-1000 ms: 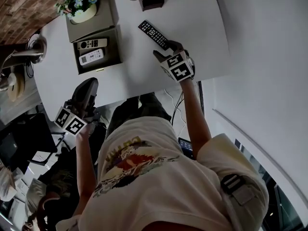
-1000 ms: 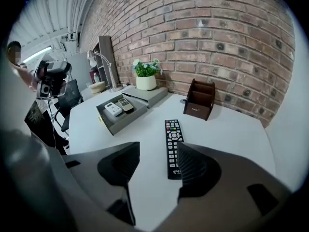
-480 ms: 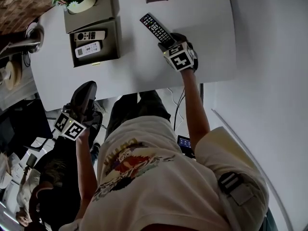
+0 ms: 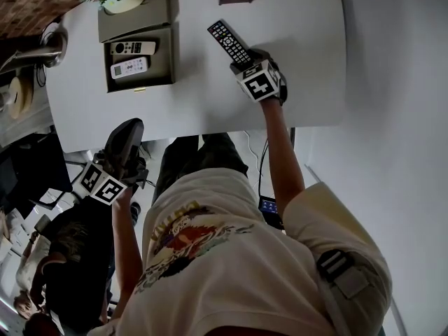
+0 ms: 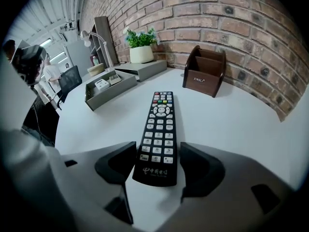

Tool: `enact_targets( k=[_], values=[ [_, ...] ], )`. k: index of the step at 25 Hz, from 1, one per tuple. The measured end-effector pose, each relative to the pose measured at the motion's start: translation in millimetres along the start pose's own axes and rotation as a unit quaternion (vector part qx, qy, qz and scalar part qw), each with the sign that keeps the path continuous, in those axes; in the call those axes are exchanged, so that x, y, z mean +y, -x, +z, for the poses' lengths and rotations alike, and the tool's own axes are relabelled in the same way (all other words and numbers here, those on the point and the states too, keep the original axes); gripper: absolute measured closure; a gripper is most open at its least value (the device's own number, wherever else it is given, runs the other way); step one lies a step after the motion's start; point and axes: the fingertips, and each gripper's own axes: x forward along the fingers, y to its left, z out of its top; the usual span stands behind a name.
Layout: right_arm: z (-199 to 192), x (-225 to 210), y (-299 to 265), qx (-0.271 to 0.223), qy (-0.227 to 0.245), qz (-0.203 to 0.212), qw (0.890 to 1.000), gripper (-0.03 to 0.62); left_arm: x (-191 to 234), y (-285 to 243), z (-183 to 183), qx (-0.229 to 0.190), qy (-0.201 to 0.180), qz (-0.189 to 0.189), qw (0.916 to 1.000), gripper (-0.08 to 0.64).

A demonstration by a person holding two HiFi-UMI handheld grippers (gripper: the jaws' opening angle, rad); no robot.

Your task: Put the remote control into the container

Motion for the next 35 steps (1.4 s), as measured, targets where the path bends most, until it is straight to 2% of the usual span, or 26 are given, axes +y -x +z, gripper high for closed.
enact_targets(
  k=[9, 11, 12, 15, 19, 23, 24, 26, 31, 35],
  values=[
    [2, -3, 1, 0.027, -0.017, -0.012, 0.999, 0.342, -6, 4, 0, -0.010, 0.009, -0.005, 0.9999, 0.554],
    [6, -6, 4, 0.018, -0.052, -0.005, 0.998, 0.344, -4, 6, 1, -0.014, 0.012, -0.004, 0.9998, 0.554],
    [10, -6, 6, 0.004, -0.086, 0.007, 0.996, 0.344, -4, 8, 2, -0.016, 0.012, -0.004, 0.9998, 0.554],
    [20, -3, 11, -0.035, -0.184, 0.048, 0.981, 0.344, -1, 15, 5, -0.020, 0.015, -0.001, 0.9997, 0.554],
    [29, 5, 17, -0.055, -0.233, 0.073, 0.968, 0.345, 3, 26, 9, -0.034, 0.020, 0.001, 0.9992, 0.554],
    [58, 20, 29, -0.090, -0.286, 0.108, 0.948, 0.345, 8, 38, 18, -0.042, 0.024, -0.001, 0.9988, 0.555],
    [68, 25, 33, -0.097, -0.285, 0.112, 0.947, 0.345, 10, 41, 20, -0.043, 0.026, -0.002, 0.9987, 0.554],
    [88, 36, 38, -0.102, -0.258, 0.115, 0.954, 0.345, 14, 46, 24, -0.049, 0.030, -0.003, 0.9983, 0.555],
    [133, 77, 37, -0.085, -0.141, 0.116, 0.980, 0.345, 27, 64, 33, -0.066, 0.037, -0.002, 0.9972, 0.554],
    [152, 114, 25, -0.051, -0.057, 0.125, 0.989, 0.345, 40, 81, 41, -0.078, 0.044, 0.002, 0.9960, 0.554]
  ],
)
